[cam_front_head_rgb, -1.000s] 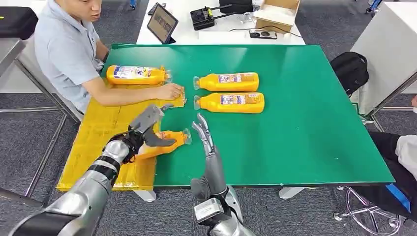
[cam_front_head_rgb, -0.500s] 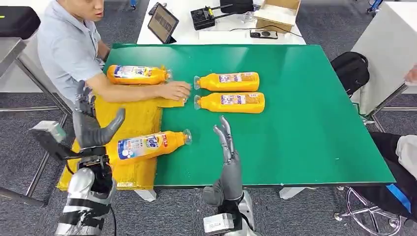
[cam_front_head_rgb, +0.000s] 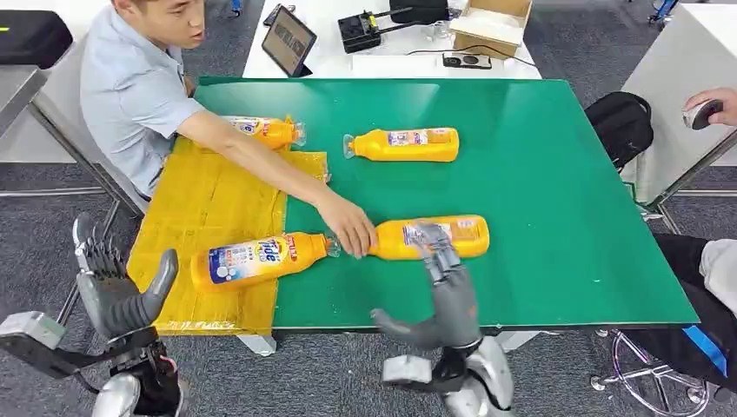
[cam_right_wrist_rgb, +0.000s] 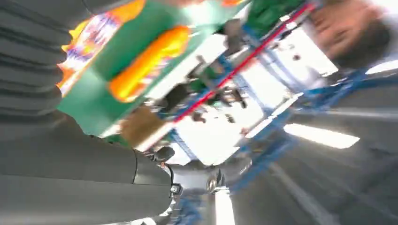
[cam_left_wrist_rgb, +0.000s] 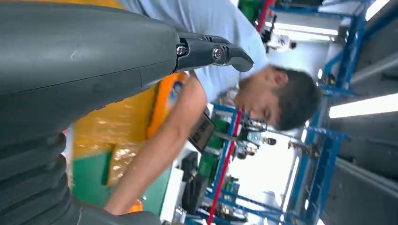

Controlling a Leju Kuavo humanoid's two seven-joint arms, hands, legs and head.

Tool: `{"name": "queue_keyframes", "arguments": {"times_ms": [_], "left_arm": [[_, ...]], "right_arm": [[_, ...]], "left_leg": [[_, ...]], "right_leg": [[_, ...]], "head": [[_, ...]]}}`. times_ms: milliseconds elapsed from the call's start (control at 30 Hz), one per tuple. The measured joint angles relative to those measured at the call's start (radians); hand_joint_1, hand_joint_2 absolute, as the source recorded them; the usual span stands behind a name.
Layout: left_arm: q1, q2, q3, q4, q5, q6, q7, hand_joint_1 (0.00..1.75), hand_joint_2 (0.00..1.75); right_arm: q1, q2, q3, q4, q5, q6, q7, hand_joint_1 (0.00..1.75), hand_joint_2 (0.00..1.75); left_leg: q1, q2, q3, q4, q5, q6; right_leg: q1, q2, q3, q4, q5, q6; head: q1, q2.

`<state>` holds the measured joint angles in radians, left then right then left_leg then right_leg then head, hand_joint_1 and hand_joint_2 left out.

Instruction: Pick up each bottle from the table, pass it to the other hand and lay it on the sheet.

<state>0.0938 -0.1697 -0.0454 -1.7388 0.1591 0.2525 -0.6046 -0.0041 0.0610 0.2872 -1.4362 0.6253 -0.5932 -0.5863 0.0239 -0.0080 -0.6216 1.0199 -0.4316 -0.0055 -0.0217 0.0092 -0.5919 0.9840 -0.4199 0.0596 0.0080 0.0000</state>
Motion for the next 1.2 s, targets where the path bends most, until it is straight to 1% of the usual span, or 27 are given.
{"name": "queue_keyframes", "arguments": {"times_ms": [67, 167, 233, 467, 600, 733, 900, 1067, 1200], "left_arm": [[0.017, -0.004, 0.002, -0.013, 0.000, 0.001, -0.001, 0.00, 1.75], [0.032, -0.012, 0.005, -0.028, 0.000, 0.012, -0.006, 0.00, 1.75], [0.045, -0.018, 0.006, -0.042, -0.003, 0.015, -0.016, 0.00, 1.75], [0.060, -0.027, -0.003, -0.070, -0.040, 0.019, -0.027, 0.00, 1.75], [0.056, -0.027, -0.016, -0.068, -0.100, 0.064, 0.007, 0.00, 1.75], [0.055, -0.027, -0.029, -0.062, -0.121, 0.082, 0.018, 0.00, 1.75], [0.049, -0.027, -0.036, -0.053, -0.139, 0.094, 0.039, 0.00, 1.75], [0.043, -0.027, -0.043, -0.043, -0.141, 0.097, 0.045, 0.00, 1.75], [0.035, -0.027, -0.054, -0.032, -0.153, 0.092, 0.072, 0.00, 1.75]], "right_arm": [[-0.005, -0.007, -0.031, 0.017, 0.013, 0.007, 0.008, 0.00, 1.75], [-0.021, -0.029, -0.059, 0.053, 0.090, 0.045, 0.082, 0.00, 1.75], [-0.046, -0.055, -0.085, 0.097, 0.130, 0.071, 0.111, 0.00, 1.75], [-0.155, -0.103, -0.115, 0.230, 0.241, 0.127, 0.204, 0.00, 1.75], [-0.241, -0.121, -0.115, 0.350, 0.262, 0.172, 0.267, 0.00, 1.75], [-0.296, -0.131, -0.115, 0.447, 0.268, 0.173, 0.276, 0.00, 1.75], [-0.332, -0.135, -0.115, 0.528, 0.286, 0.173, 0.312, 0.00, 1.75], [-0.350, -0.134, -0.115, 0.575, 0.296, 0.173, 0.317, 0.00, 1.75], [-0.379, -0.133, -0.114, 0.637, 0.312, 0.209, 0.339, 0.00, 1.75]], "left_leg": [[0.000, 0.000, 0.000, 0.000, 0.000, 0.000], [0.000, 0.000, 0.001, 0.000, 0.000, 0.000], [0.000, 0.000, 0.001, 0.000, 0.001, 0.000], [0.000, 0.000, 0.001, 0.000, 0.001, 0.000], [0.000, 0.001, 0.001, 0.000, 0.001, 0.000], [0.000, 0.001, 0.001, 0.000, 0.002, 0.001], [0.000, 0.001, 0.001, 0.000, 0.001, 0.001], [0.000, 0.001, 0.001, 0.000, 0.001, 0.001], [0.000, 0.001, 0.001, 0.000, 0.002, 0.001]], "right_leg": [[0.000, 0.000, 0.000, 0.000, 0.000, 0.000], [0.000, 0.000, 0.000, 0.000, 0.001, 0.000], [0.000, 0.000, 0.001, 0.001, 0.001, 0.000], [0.000, 0.000, 0.001, 0.001, 0.001, 0.000], [0.000, 0.000, 0.001, 0.001, 0.001, 0.000], [0.000, 0.000, 0.001, 0.001, 0.001, 0.000], [0.000, 0.000, 0.001, 0.001, 0.001, 0.000], [0.000, 0.000, 0.001, 0.001, 0.001, 0.000], [0.000, 0.000, 0.001, 0.001, 0.001, 0.000]], "head": [[0.000, 0.000], [0.000, 0.000], [0.000, 0.000], [0.000, 0.000], [-0.001, 0.000], [0.000, 0.000], [0.000, 0.000], [-0.001, 0.000], [-0.001, 0.000]]}}
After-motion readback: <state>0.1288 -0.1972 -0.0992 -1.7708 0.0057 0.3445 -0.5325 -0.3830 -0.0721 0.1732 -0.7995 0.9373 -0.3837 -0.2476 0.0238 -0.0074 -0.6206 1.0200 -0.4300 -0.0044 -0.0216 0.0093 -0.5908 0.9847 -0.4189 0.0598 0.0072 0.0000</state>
